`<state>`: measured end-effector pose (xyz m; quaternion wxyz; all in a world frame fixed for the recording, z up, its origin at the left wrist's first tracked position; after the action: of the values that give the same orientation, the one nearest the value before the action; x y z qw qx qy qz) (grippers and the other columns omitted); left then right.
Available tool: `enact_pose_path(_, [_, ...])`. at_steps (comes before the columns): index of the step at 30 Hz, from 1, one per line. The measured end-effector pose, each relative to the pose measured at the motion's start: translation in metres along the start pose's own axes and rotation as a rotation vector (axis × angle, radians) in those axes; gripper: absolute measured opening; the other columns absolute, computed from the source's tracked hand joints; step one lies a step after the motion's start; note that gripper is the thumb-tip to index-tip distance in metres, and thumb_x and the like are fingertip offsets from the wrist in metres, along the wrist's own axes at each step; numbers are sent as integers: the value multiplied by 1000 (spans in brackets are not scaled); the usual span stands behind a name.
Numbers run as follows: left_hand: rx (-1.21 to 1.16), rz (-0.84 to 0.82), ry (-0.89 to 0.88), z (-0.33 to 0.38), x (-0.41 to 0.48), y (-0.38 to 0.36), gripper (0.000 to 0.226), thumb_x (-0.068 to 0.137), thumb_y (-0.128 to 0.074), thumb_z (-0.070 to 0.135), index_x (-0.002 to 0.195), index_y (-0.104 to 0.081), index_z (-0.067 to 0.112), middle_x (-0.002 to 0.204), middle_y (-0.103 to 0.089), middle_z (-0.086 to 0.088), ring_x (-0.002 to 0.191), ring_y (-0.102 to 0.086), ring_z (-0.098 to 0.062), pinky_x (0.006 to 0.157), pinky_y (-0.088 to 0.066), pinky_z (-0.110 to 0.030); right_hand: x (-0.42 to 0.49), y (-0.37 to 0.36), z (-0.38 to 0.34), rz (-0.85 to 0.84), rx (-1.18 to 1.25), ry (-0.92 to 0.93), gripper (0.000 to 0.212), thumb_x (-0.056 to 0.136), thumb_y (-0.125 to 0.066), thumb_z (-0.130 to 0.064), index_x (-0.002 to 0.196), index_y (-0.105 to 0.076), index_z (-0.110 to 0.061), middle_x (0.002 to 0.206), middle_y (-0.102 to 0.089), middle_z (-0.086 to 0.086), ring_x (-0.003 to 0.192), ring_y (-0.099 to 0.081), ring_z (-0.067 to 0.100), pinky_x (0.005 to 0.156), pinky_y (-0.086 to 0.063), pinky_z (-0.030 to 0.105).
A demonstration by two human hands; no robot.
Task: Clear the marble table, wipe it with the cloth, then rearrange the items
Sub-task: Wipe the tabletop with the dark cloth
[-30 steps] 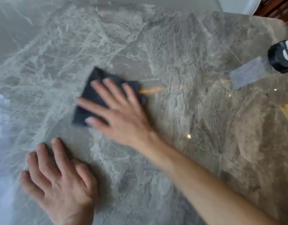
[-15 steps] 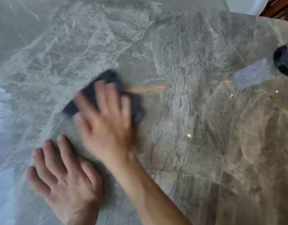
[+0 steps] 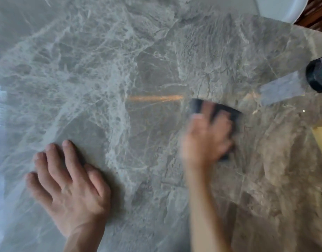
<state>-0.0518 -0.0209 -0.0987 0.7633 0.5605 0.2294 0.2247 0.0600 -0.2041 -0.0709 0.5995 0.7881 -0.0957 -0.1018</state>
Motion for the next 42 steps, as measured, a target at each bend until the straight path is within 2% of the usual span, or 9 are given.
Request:
enact_pose_path(4, [59,-15,87,-13,11,-22,65,95,-36,37,151,-11,16,159,-14,-13,146,-16,-35,119,-9,-57,-71,-24,-101,-270,26,793,44,99,-32,-46,142,-39,-42,158,-26,-2,147,-18,17,115,-18,43])
enact_pose_path(7, [-4,42,-8,-8,0,-7,58,93,-32,29,147,-20,11,156,-21,-17,146,-15,-35,120,-9,-55,-41,-16,-40,-213,-4,917,42,98,-37,-47,140,-39,-45,155,-34,-7,144,-26,13,114,-23,38])
enact_pose_path(10, [-57,42,-4,2,-3,6,59,92,-27,30,148,-18,11,157,-17,-16,146,-12,-36,117,-10,-60,17,16,89,17,-112,326,39,97,-44,-32,136,-45,-35,143,-46,2,128,-44,22,102,-41,42])
enact_pose_path(15, [-56,-28,36,-3,0,2,60,92,-23,33,148,-16,14,158,-14,-15,146,-12,-38,115,-12,-63,32,28,156,184,-25,-684,52,98,-19,-52,147,-31,-38,160,-21,6,147,-16,24,115,-10,55])
enact_pose_path(20, [-77,-32,58,-2,0,3,60,91,-24,39,147,-14,20,158,-13,-13,138,-25,-50,103,-28,-73,-70,-17,-10,-105,-100,425,47,98,-29,-48,145,-29,-44,160,-23,-2,149,-15,19,114,-21,47])
enact_pose_path(25, [-74,-11,23,-3,0,5,60,91,-26,34,148,-17,15,158,-15,-15,145,-15,-40,114,-14,-64,-61,10,80,-336,-195,1137,47,96,-42,-47,142,-36,-45,157,-28,-3,146,-25,19,116,-24,47])
enact_pose_path(33, [-50,-20,9,-4,0,5,59,93,-28,30,148,-17,13,158,-14,-16,148,-8,-35,119,-5,-58,75,17,145,180,-47,-575,50,98,-20,-52,147,-24,-45,161,-19,4,148,-15,21,116,-9,54])
enact_pose_path(36, [-44,-18,8,-2,0,6,58,93,-30,28,147,-18,13,157,-14,-15,148,-8,-34,119,-5,-58,36,-10,56,181,-122,-188,50,98,-23,-50,147,-27,-42,159,-25,5,146,-21,23,113,-19,51])
enact_pose_path(42, [-86,4,-1,-3,-2,10,58,91,-33,28,146,-22,13,156,-18,-13,147,-9,-33,119,-7,-57,-93,9,64,-482,-178,1441,45,98,-40,-50,142,-35,-47,160,-23,-2,149,-15,17,119,-16,46])
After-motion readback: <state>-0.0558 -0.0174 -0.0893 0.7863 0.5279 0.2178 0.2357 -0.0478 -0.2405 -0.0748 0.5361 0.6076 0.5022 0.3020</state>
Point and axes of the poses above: each hand's wrist, its own x-axis towards the middle knuckle, its own y-axis out of the back of the hand, z = x × y, the point moved 2 cm from there along x, towards the middle knuckle
